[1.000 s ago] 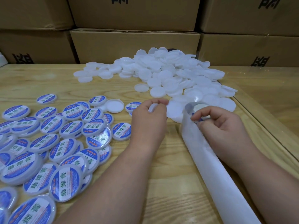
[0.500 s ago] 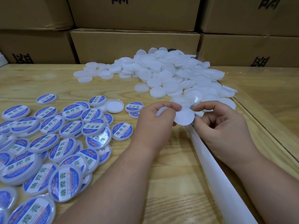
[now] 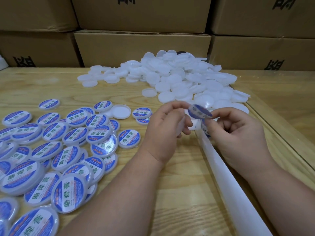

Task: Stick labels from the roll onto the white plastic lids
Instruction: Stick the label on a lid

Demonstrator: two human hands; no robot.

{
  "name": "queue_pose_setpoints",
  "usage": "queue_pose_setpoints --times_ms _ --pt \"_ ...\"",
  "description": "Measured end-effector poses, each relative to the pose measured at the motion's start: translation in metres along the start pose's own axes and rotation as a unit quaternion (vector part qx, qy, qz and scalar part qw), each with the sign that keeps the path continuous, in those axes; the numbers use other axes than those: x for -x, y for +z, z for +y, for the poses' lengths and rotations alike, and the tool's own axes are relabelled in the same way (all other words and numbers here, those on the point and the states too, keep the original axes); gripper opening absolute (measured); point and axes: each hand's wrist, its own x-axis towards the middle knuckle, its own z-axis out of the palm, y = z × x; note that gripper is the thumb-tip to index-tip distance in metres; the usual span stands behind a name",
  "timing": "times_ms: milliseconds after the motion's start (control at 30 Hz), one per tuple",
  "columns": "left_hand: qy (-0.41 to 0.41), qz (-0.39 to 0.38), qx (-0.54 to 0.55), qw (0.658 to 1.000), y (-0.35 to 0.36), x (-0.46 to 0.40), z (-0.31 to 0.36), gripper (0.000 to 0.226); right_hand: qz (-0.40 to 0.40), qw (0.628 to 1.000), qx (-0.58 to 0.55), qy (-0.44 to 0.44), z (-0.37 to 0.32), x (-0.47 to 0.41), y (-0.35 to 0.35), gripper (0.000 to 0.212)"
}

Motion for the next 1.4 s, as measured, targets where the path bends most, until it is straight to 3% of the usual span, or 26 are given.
queue_pose_setpoints --times_ms 133,233,333,500,667,833,1400 --pt "-0.020 -0.024 0.153 0.988 0.001 0.003 0.002 0.034 0.014 0.991 -0.109 0.081 -0.007 -0.002 0.000 0.016" --pt "-0.049 -0.006 0.181 0.982 0.003 0.002 0.002 0.024 -0.015 0.970 -0.194 0.149 -0.007 -0.006 -0.004 0.008" --pt "-0.070 0.002 0.203 0.977 0.003 -0.003 0.002 0.031 -0.061 0.939 -0.270 0.203 -0.007 -0.008 -0.007 0.011" --pt "-0.106 0.042 0.215 0.970 0.004 -0.005 0.004 0.032 -0.173 0.901 -0.272 0.291 -0.015 -0.008 -0.010 0.023" --pt "-0.115 0.016 0.215 0.970 0.003 -0.004 0.001 0.034 -0.231 0.893 -0.246 0.299 -0.014 -0.008 -0.007 0.034" --pt "-0.087 -0.018 0.197 0.976 0.003 -0.005 -0.002 0.033 -0.229 0.897 -0.240 0.293 -0.010 -0.008 -0.004 0.024" --pt "-0.065 -0.033 0.178 0.981 0.004 -0.004 -0.004 0.033 -0.225 0.893 -0.247 0.302 -0.012 -0.009 -0.004 0.032"
